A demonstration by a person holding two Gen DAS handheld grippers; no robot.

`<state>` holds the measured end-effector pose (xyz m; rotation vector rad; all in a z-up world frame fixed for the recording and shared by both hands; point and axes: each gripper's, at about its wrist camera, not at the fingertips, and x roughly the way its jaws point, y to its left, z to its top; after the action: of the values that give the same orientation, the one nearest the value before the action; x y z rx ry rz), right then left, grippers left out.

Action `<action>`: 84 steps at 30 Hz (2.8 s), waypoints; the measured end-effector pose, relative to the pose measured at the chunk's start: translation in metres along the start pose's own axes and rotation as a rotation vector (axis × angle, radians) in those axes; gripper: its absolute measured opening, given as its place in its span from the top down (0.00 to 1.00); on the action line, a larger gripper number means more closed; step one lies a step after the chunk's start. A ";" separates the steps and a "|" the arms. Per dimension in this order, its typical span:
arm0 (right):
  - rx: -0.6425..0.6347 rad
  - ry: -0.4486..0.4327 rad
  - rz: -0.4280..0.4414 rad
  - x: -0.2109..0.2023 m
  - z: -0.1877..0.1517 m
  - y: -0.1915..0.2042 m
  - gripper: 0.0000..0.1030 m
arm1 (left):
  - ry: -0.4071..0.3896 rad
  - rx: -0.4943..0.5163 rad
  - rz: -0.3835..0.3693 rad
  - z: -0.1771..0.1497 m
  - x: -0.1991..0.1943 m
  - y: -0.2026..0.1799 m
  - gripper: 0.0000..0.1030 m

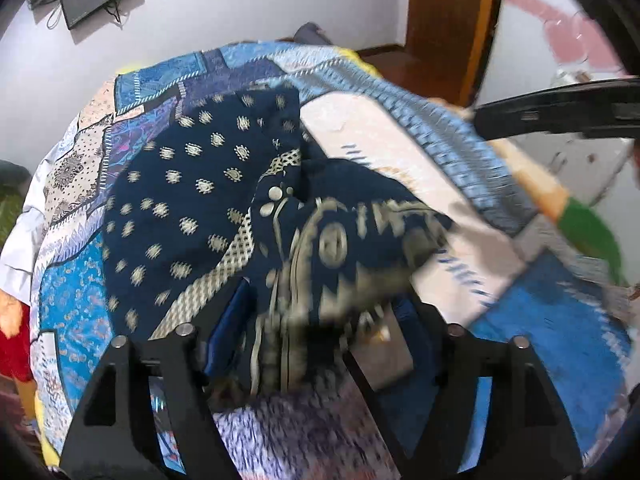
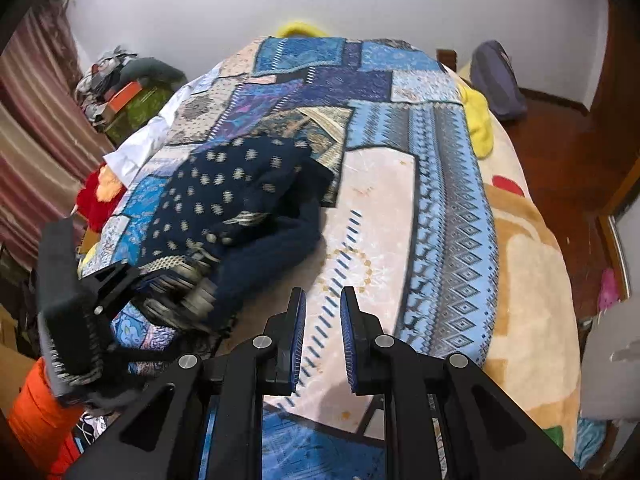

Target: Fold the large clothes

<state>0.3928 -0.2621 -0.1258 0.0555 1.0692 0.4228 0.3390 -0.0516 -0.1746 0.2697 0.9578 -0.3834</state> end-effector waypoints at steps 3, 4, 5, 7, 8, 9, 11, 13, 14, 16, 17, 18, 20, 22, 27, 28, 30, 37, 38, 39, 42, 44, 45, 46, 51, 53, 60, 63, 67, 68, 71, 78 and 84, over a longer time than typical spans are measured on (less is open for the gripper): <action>-0.028 -0.024 0.030 -0.009 0.003 0.016 0.87 | -0.046 -0.049 0.015 -0.007 -0.033 0.016 0.26; -0.039 -0.033 0.043 -0.011 0.004 0.025 0.87 | -0.059 -0.076 0.017 -0.008 -0.041 0.025 0.23; -0.052 -0.041 0.057 -0.010 0.008 0.034 0.87 | -0.077 -0.110 0.026 -0.010 -0.052 0.037 0.22; -0.071 -0.052 0.074 -0.010 0.012 0.049 0.87 | -0.106 -0.161 0.053 -0.010 -0.065 0.060 0.19; -0.086 -0.058 0.087 -0.007 0.015 0.062 0.87 | -0.118 -0.177 0.074 -0.010 -0.068 0.070 0.15; -0.100 -0.060 0.099 -0.005 0.017 0.072 0.87 | -0.131 -0.194 0.116 -0.012 -0.072 0.083 0.13; -0.124 -0.053 0.120 0.005 0.019 0.090 0.87 | -0.134 -0.218 0.204 -0.015 -0.070 0.106 0.11; -0.145 -0.029 0.123 0.019 0.019 0.105 0.87 | -0.095 -0.237 0.221 -0.017 -0.052 0.122 0.11; -0.168 0.002 0.116 0.035 0.016 0.115 0.87 | -0.057 -0.260 0.202 -0.022 -0.039 0.131 0.11; -0.204 0.059 0.085 0.061 0.009 0.124 0.87 | 0.010 -0.294 0.148 -0.028 -0.014 0.143 0.11; -0.234 0.118 0.027 0.085 0.002 0.128 0.87 | 0.050 -0.300 0.120 -0.034 0.000 0.144 0.10; -0.260 0.156 -0.019 0.102 -0.005 0.129 0.87 | 0.065 -0.303 0.088 -0.041 0.013 0.143 0.10; -0.309 0.188 -0.070 0.124 -0.019 0.128 0.87 | 0.045 -0.325 0.074 -0.052 0.024 0.139 0.02; -0.348 0.149 -0.093 0.123 -0.028 0.127 0.87 | 0.019 -0.352 0.091 -0.060 0.028 0.138 0.00; -0.411 0.136 -0.216 0.111 -0.043 0.126 0.87 | 0.009 -0.368 0.074 -0.069 0.024 0.140 0.00; -0.406 0.134 -0.224 0.108 -0.046 0.123 0.87 | 0.009 -0.359 0.082 -0.070 0.022 0.138 0.00; -0.385 0.137 -0.223 0.104 -0.049 0.115 0.87 | 0.008 -0.324 0.107 -0.075 0.016 0.132 0.00; -0.323 0.120 -0.312 0.086 -0.052 0.076 0.14 | 0.125 -0.180 0.259 -0.105 0.014 0.123 0.05; -0.316 0.101 -0.315 0.080 -0.053 0.069 0.14 | 0.138 -0.175 0.273 -0.112 0.013 0.127 0.05; -0.306 0.102 -0.294 0.075 -0.052 0.064 0.14 | 0.141 -0.181 0.278 -0.115 0.010 0.131 0.05; -0.246 0.104 -0.250 0.059 -0.047 0.045 0.14 | 0.115 -0.235 0.297 -0.116 -0.006 0.153 0.05; -0.200 0.078 -0.229 0.048 -0.037 0.036 0.14 | 0.080 -0.274 0.299 -0.106 -0.018 0.166 0.05; -0.168 0.063 -0.207 0.044 -0.029 0.031 0.14 | 0.051 -0.296 0.298 -0.098 -0.026 0.173 0.05; -0.133 0.051 -0.177 0.041 -0.023 0.027 0.14 | 0.028 -0.308 0.293 -0.090 -0.030 0.178 0.05; 0.076 0.023 0.041 0.050 0.011 0.015 0.02 | -0.038 -0.367 0.180 -0.046 -0.030 0.189 0.01; 0.132 0.042 0.098 0.064 0.020 0.012 0.02 | -0.025 -0.385 0.123 -0.031 -0.014 0.189 0.01; 0.130 0.153 0.129 0.126 0.034 0.020 0.02 | 0.056 -0.495 -0.094 -0.008 0.059 0.198 0.01; 0.113 0.191 0.157 0.152 0.040 0.024 0.02 | 0.050 -0.554 -0.192 -0.003 0.073 0.207 0.00; 0.063 0.180 0.160 0.172 0.049 0.036 0.00 | 0.067 -0.593 -0.261 0.003 0.095 0.213 0.00; 0.057 0.177 0.169 0.174 0.051 0.037 0.00 | 0.071 -0.602 -0.285 0.004 0.100 0.214 0.00; 0.063 0.168 0.201 0.183 0.057 0.038 0.00 | 0.074 -0.625 -0.339 0.005 0.111 0.217 0.00; 0.034 0.129 0.267 0.194 0.067 0.052 0.22 | 0.102 -0.632 -0.399 0.016 0.130 0.204 0.02; 0.022 0.104 0.265 0.182 0.067 0.056 0.54 | 0.057 -0.601 -0.370 0.018 0.106 0.199 0.29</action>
<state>0.5075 -0.1347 -0.2318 0.1980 1.1734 0.6587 0.4929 0.0997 -0.2427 -0.4512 1.1354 -0.4064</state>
